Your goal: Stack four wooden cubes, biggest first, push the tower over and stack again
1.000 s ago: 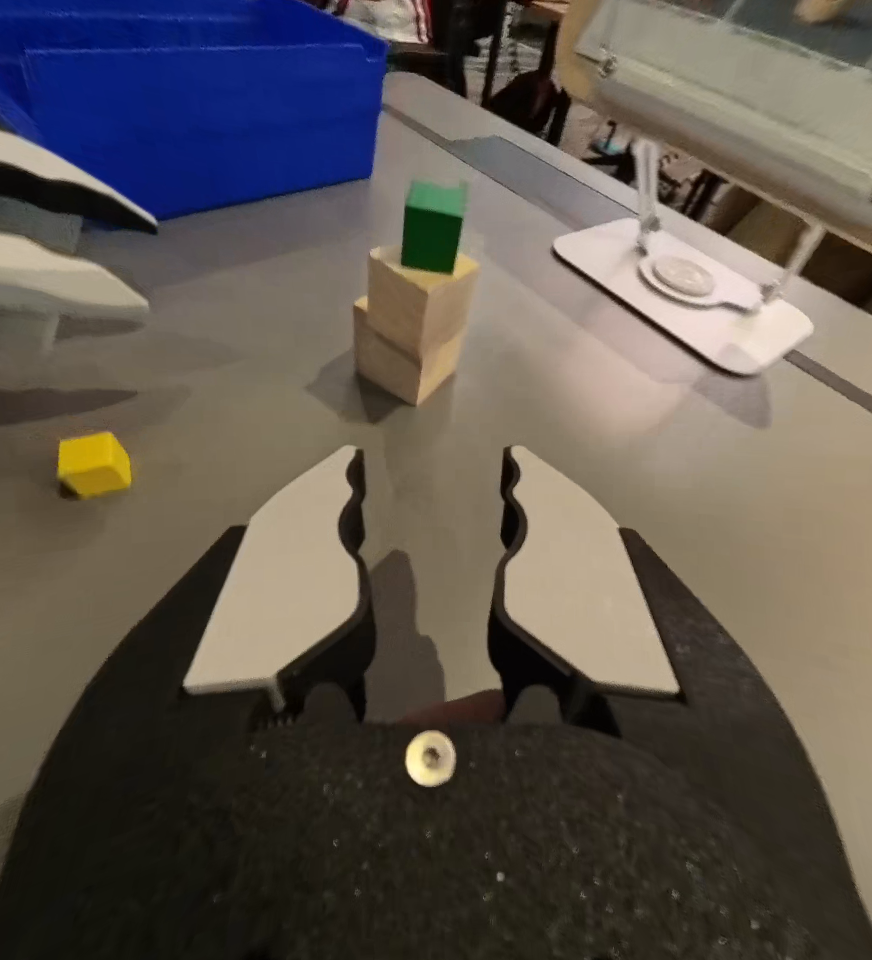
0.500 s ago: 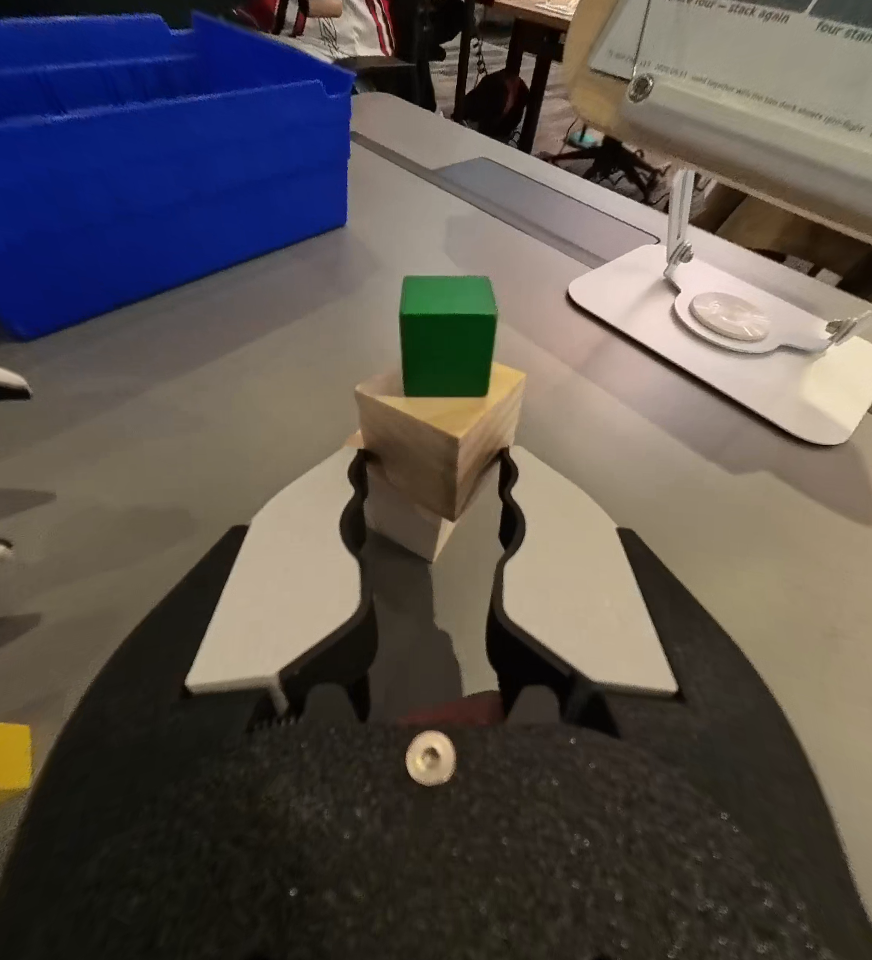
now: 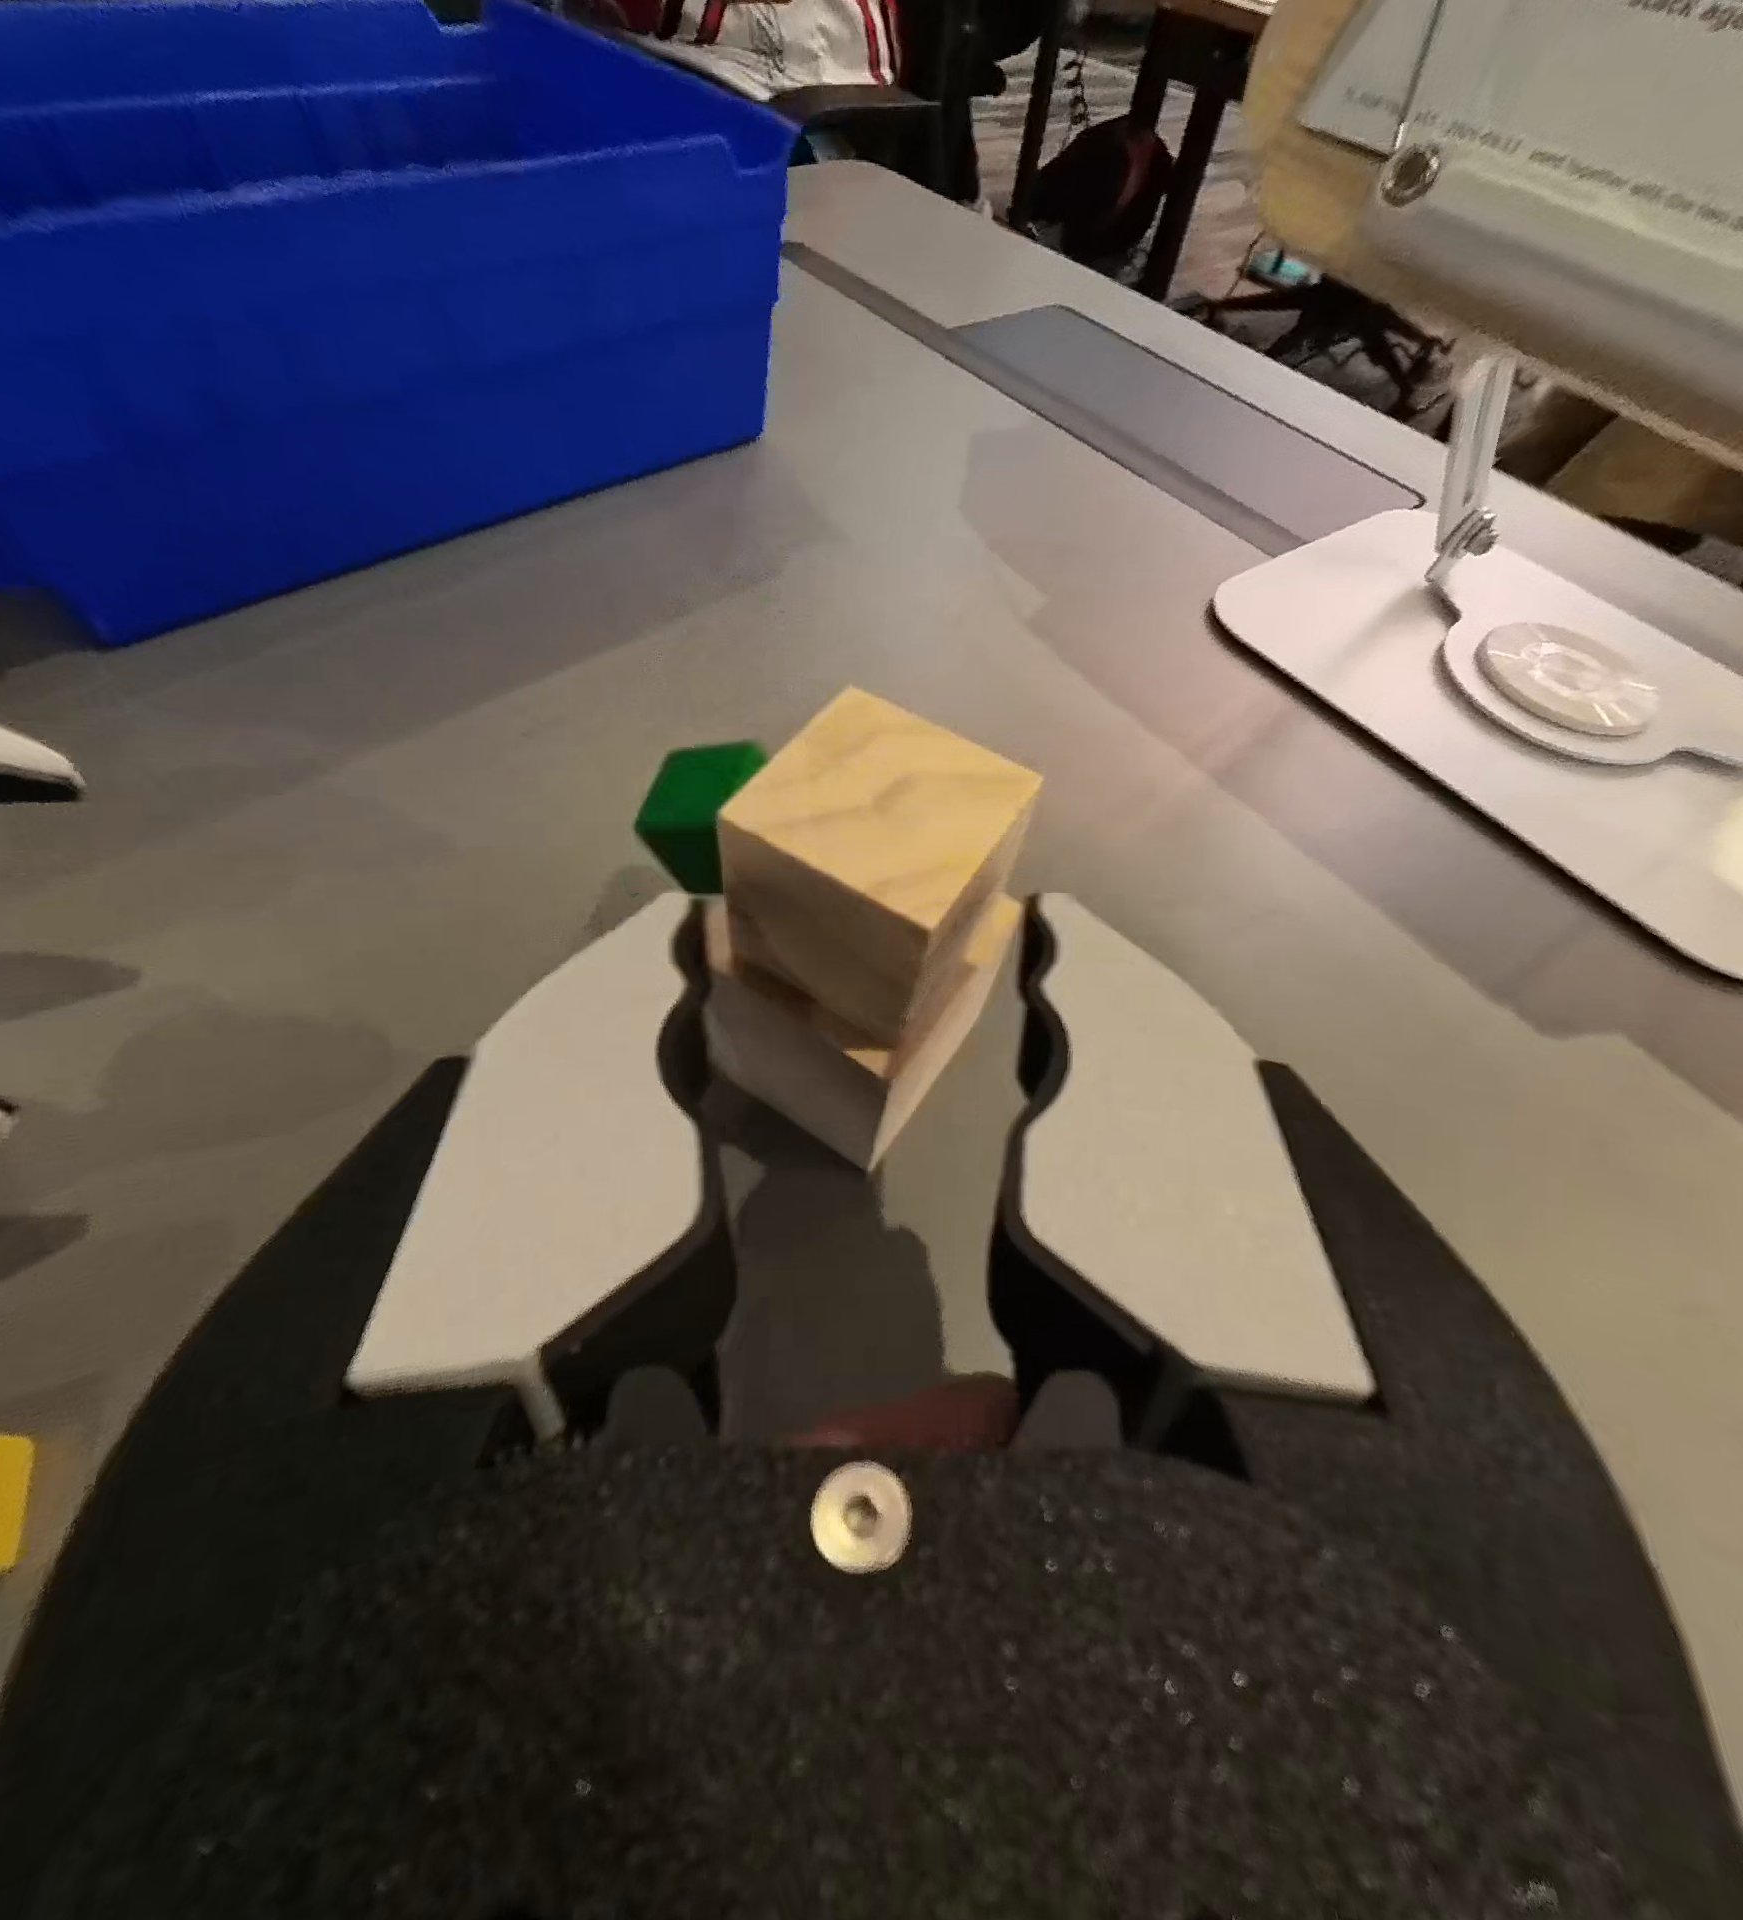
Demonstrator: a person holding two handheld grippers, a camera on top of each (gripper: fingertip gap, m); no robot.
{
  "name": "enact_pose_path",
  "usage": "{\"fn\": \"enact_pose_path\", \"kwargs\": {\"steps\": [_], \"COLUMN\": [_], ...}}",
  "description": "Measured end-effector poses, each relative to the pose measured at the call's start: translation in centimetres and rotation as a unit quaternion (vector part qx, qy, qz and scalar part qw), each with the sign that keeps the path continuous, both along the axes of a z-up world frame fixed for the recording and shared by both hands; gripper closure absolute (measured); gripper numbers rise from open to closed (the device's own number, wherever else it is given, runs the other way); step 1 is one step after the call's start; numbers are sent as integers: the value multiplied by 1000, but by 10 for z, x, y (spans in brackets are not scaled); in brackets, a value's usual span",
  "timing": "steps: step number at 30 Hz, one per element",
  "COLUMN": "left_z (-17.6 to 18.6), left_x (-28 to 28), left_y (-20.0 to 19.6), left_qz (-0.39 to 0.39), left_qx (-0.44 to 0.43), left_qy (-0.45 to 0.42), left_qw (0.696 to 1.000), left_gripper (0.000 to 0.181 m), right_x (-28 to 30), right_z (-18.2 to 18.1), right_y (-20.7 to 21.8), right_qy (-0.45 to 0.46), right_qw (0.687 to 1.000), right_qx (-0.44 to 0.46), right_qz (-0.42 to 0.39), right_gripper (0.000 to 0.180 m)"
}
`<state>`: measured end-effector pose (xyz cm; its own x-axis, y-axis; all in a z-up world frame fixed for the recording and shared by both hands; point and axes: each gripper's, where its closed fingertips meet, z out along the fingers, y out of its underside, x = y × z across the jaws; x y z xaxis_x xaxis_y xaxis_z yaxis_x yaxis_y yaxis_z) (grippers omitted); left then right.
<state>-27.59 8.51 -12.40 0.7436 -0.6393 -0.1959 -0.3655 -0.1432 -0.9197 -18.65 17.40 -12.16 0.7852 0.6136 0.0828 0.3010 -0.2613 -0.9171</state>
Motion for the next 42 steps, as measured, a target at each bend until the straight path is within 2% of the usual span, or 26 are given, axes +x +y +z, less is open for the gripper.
{"fn": "enact_pose_path", "kwargs": {"steps": [2,5,9,15,19,22,31,32,34,36,38,40,42], "left_z": [-1,-1,-2,-2,-4,-6,-6,-4,-1,-8,-24,-29,-37], "left_x": [0,0,0,0,0,0,0,1,0,6,15,23,22], "left_y": [0,1,1,1,2,3,6,13,42,72,89,103,118], "left_qz": [1,1,1,3,4,7,11,5,1,-38,-106,-172,-195], "left_qx": [-2,-3,-5,-7,-11,-13,-15,-4,25,-6,-82,-99,-130], "left_qy": [1,2,3,4,9,14,17,27,99,176,256,321,380], "left_qw": [1000,1000,1000,1000,1000,1000,1000,1000,995,984,957,926,895], "left_gripper": [126,126,126,126,126,126,127,129,132,130,118,122,121], "right_x": [5,21,33,57,72,74,72,72,73,73,73,72,72], "right_z": [9,34,58,26,-2,5,1,1,3,4,5,5,5], "right_y": [-4,-17,-59,-99,-107,-110,-110,-110,-111,-112,-113,-114,-114], "right_qy": [16,42,104,93,29,42,36,37,44,51,55,59,63], "right_qw": [1000,999,994,996,999,998,999,999,999,998,998,998,998], "right_qx": [-17,-1,2,3,7,24,14,14,17,19,21,20,18], "right_qz": [6,5,19,-11,-31,-30,-23,-21,-20,-18,-13,-7,-4], "right_gripper": [111,111,117,119,120,125,124,124,126,127,127,127,127]}}
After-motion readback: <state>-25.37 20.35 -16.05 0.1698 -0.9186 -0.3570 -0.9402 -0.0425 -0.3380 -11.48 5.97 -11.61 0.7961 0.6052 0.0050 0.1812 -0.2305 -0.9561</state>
